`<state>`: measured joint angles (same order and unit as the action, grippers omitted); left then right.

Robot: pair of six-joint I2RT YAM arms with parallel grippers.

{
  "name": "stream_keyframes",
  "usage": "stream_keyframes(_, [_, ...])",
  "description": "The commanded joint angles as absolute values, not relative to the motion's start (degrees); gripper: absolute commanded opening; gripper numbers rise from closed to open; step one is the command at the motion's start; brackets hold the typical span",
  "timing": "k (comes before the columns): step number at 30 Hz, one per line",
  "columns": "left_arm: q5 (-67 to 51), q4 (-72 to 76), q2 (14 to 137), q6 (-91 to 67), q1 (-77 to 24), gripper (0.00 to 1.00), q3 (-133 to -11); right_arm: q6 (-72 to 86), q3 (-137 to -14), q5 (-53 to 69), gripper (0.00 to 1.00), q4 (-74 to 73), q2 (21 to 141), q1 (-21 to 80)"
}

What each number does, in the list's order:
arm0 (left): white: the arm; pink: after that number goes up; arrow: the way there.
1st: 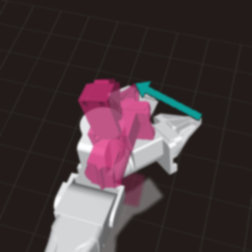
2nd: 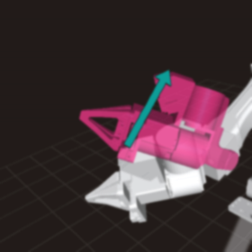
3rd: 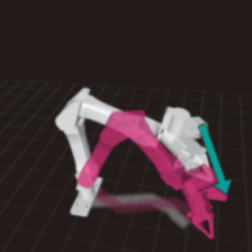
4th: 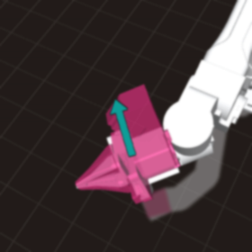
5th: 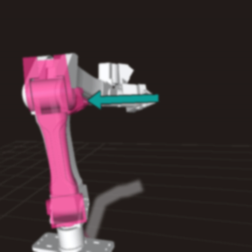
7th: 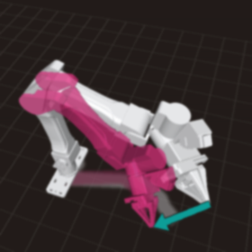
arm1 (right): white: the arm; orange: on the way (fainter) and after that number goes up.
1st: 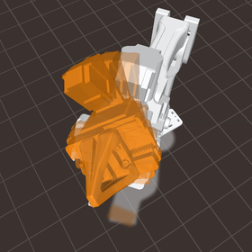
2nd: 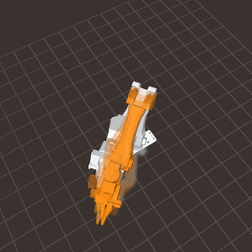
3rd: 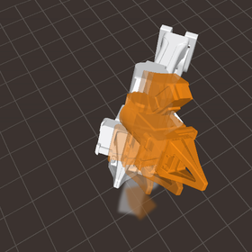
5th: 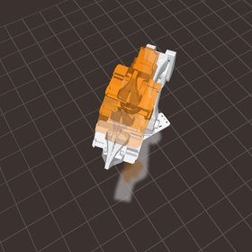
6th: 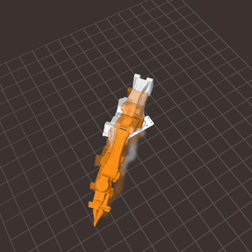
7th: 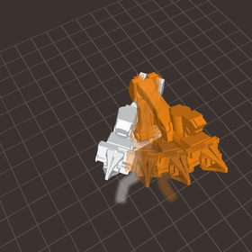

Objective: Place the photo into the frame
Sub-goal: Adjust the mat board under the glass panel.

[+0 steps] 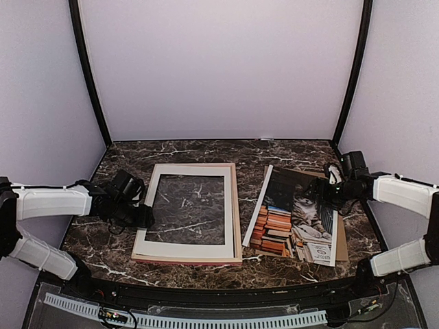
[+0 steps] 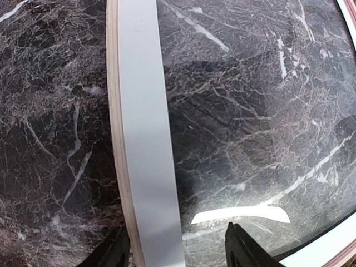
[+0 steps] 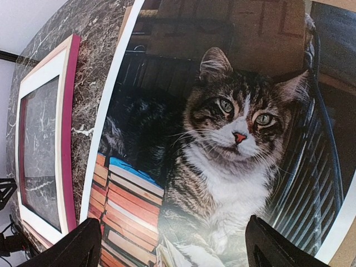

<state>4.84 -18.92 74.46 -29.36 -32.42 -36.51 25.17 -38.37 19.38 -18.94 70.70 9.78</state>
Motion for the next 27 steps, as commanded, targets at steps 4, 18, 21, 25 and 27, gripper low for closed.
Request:
stream_keyframes(4, [3.31, -18.22, 74.67, -30.23, -32.69, 0.59, -34.67, 25.38, -38.06, 19.00, 0.91, -16.48, 71.36, 10.19])
stream_keyframes(18, [4.08, -18.28, 73.53, -31.45, -34.14, 0.55, -33.96, 25.54, -38.14, 18.98, 0.91, -16.30, 71.69, 10.50])
stream_keyframes(21, [7.03, -19.97, 72.86, -31.63, -34.66, 0.55, -34.48, 25.63, -38.19, 18.98, 0.91, -16.28, 71.72, 10.69])
stream_keyframes(25, [10.02, -22.29, 72.81, -31.76, -35.60, 0.55, -35.47, 26.32, -38.31, 17.67, 0.91, -16.18, 71.42, 12.55])
stream_keyframes(27, [11.95, -23.54, 73.04, -32.00, -36.59, 0.56, -36.21, 27.12, -38.41, 17.50, 0.91, -15.89, 71.15, 14.08])
